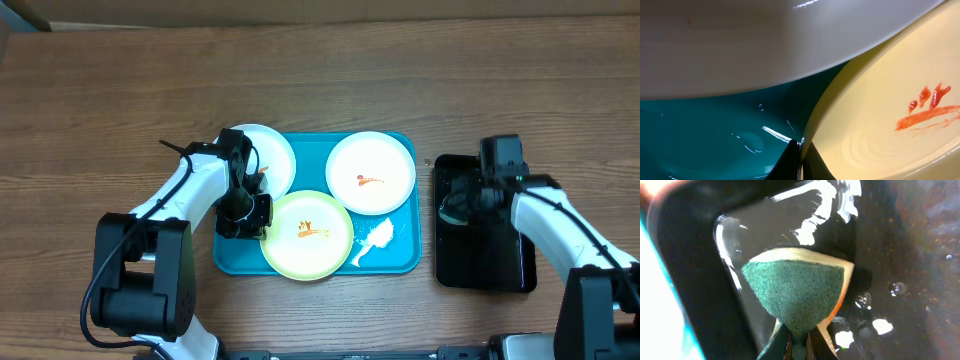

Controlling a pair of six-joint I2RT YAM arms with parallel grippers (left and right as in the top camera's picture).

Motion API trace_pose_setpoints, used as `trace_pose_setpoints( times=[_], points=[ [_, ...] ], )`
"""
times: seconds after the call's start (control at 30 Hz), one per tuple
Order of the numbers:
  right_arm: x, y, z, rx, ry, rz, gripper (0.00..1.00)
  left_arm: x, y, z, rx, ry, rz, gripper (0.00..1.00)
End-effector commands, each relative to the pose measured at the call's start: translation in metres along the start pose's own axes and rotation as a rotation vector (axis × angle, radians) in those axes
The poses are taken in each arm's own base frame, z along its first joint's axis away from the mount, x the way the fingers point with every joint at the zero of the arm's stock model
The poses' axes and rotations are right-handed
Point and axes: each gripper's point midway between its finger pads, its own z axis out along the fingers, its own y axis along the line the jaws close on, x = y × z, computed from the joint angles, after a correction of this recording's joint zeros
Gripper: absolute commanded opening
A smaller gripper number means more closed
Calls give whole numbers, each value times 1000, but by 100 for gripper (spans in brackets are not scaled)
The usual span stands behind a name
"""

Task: Clean dirty plates on tray and stack at the side
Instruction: 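Scrub the yellow plate with the sponge in the right gripper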

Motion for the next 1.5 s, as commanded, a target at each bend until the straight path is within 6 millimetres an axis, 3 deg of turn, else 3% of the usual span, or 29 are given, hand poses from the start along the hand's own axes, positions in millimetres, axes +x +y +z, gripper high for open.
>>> trace_pose_setpoints(
  times=[0.0,0.17,0.5,0.63,0.77,0.93,1.17,1.47],
  points=[
    [-35,17,-27,-22,-71,-26,4,-7,-2,-9,-2,-42,-10,4],
    [-42,19,-52,7,-48,-25,4,-7,-2,-9,-2,-44,-9,4],
    [-10,44,-75,-159,71,-88,4,-8,-3,-9,1,-45,-9,4],
    [3,71,-94,-282,71,-185,4,-8,-9,-10,37,-45,-6,4],
    [32,108,-107,-429,119,-381,4,-8,-15,-10,69,-44,-3,4],
    [66,136,-100,-441,174,-516,4,-11,-27,-11,135,-52,10,4],
    [108,183,-84,-489,215,-684,4,-12,-27,-11,137,-56,13,4],
    [141,230,-55,-537,221,-762,4,-6,-23,-10,117,-31,3,4]
  ],
)
